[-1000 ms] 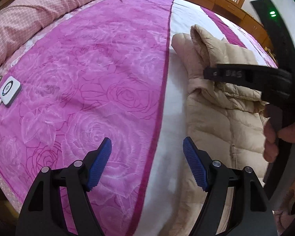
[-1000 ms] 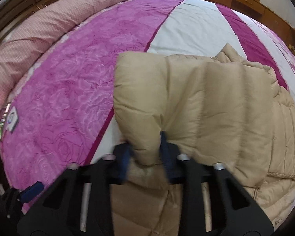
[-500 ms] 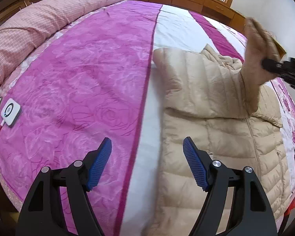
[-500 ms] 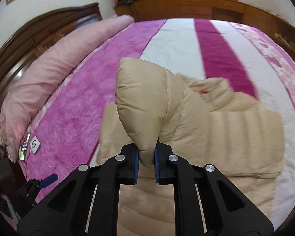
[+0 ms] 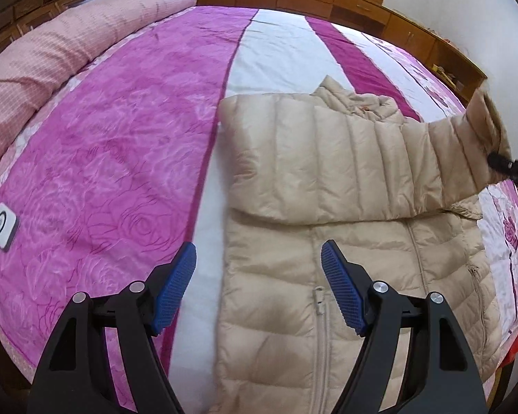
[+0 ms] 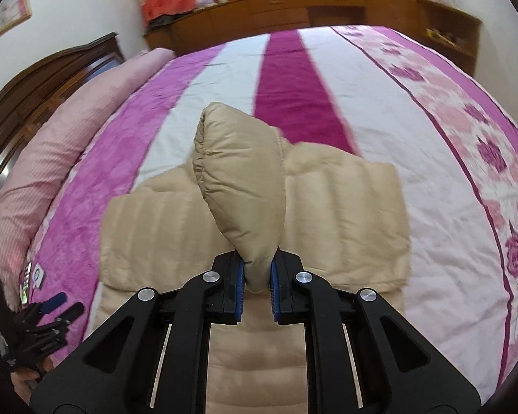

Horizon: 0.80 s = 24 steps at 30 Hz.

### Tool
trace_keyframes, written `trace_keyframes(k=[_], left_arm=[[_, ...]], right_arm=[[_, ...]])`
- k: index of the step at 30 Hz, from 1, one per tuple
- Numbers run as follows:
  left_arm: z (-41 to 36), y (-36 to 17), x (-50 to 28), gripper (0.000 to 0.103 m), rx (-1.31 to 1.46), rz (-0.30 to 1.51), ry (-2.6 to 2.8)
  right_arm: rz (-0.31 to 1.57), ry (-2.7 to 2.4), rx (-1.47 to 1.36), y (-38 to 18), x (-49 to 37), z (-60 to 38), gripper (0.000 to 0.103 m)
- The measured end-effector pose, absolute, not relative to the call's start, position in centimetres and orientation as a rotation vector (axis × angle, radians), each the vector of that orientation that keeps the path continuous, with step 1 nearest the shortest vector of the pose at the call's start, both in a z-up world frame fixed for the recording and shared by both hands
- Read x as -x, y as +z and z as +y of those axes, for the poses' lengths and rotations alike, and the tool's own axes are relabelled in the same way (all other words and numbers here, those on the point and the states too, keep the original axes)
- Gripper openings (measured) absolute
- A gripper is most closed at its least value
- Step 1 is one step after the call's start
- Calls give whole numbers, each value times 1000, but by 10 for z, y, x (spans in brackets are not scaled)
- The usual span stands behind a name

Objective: Fold large clothes
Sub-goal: 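Lay the folded side down and open the right gripper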

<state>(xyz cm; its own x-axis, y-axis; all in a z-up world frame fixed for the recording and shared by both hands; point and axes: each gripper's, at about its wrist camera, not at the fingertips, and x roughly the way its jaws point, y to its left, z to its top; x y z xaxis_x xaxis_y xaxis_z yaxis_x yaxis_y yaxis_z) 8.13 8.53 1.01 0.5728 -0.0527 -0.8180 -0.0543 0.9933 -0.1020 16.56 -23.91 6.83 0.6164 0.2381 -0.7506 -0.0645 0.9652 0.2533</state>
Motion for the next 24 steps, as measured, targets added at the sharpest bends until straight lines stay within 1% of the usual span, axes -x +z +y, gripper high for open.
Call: trace_keyframes(k=[8, 11, 13, 14, 16, 17, 19, 22, 24], left_arm=[[66, 12, -100, 73, 98, 943, -20], [64, 11, -108, 73, 116, 940, -26], [63, 11, -113, 73, 129, 931, -32], [61, 10, -115, 73, 131, 929, -33], [58, 9, -119, 73, 132, 927, -39], [56, 9, -121, 73, 129, 928, -41], [50, 8, -125, 73, 117, 925, -43], [44, 8, -130, 73, 91, 915, -37], [42, 6, -134, 73, 91, 921, -32]], right_arm=[[949, 137, -229, 30, -167, -276, 13], [967, 124, -222, 16, -169, -283, 15], [958, 91, -204, 10, -168, -289, 22], [951, 85, -207, 8, -166, -293, 24], [931, 48, -224, 8, -163, -306, 36], [921, 38, -230, 10, -161, -311, 39], [899, 25, -244, 16, -156, -325, 46], [886, 25, -248, 24, -151, -336, 53], [884, 39, -241, 27, -151, -337, 55]])
